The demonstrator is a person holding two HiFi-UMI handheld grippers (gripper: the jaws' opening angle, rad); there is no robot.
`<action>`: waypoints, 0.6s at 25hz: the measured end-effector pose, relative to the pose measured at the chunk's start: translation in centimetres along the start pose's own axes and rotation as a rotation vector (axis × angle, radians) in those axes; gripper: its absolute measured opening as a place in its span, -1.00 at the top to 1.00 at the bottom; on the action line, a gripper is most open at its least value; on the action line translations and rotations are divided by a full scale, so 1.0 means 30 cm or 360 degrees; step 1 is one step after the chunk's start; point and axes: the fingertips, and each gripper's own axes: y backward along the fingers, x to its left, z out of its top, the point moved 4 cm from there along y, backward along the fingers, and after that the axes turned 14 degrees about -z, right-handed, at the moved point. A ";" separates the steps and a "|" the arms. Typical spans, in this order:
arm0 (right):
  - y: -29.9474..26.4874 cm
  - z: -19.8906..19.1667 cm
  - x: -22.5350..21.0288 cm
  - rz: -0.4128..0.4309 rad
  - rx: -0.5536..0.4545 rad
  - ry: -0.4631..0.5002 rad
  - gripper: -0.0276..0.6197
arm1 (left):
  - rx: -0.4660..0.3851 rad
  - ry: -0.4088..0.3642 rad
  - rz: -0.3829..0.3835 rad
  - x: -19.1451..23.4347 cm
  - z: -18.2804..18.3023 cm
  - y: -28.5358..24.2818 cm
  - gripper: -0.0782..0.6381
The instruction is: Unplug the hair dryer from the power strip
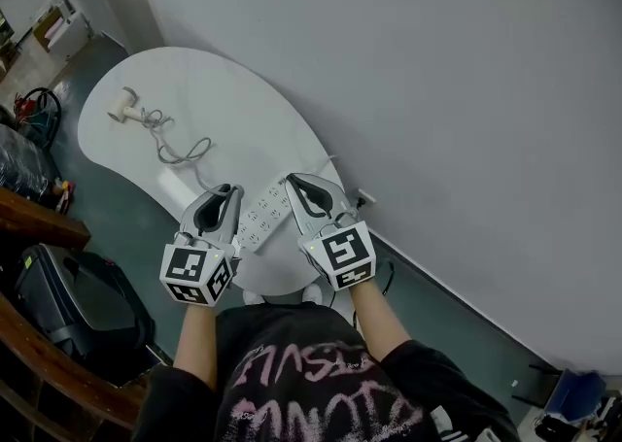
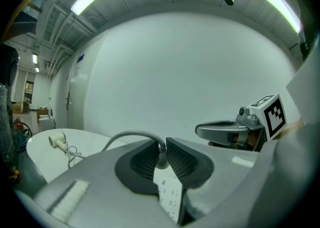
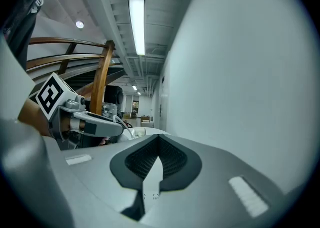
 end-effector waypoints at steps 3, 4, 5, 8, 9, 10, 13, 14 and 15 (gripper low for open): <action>-0.005 0.030 -0.007 -0.0013 -0.0029 -0.0014 0.88 | -0.0034 -0.0045 -0.0009 0.000 0.048 0.007 0.62; -0.006 0.042 -0.009 -0.0018 -0.0042 -0.0019 0.88 | -0.0049 -0.0055 -0.0013 0.000 0.065 0.009 0.62; -0.006 0.054 -0.010 -0.0022 -0.0054 -0.0023 0.88 | -0.0064 -0.0066 -0.0016 -0.001 0.080 0.012 0.62; -0.011 0.085 -0.011 -0.0035 -0.0088 -0.0036 0.88 | -0.0099 -0.0101 -0.0022 -0.001 0.115 0.016 0.62; -0.014 0.095 -0.009 -0.0037 -0.0098 -0.0040 0.88 | -0.0109 -0.0110 -0.0024 0.000 0.125 0.016 0.62; -0.016 0.106 -0.006 -0.0036 -0.0107 -0.0041 0.88 | -0.0117 -0.0120 -0.0027 0.000 0.135 0.017 0.62; -0.016 0.132 -0.003 -0.0039 -0.0126 -0.0034 0.88 | -0.0136 -0.0156 -0.0035 0.000 0.163 0.016 0.62; -0.016 0.138 -0.006 -0.0044 -0.0133 -0.0033 0.88 | -0.0142 -0.0171 -0.0038 0.001 0.170 0.013 0.62; -0.016 0.143 -0.011 -0.0052 -0.0138 -0.0032 0.88 | -0.0148 -0.0184 -0.0043 0.001 0.176 0.009 0.62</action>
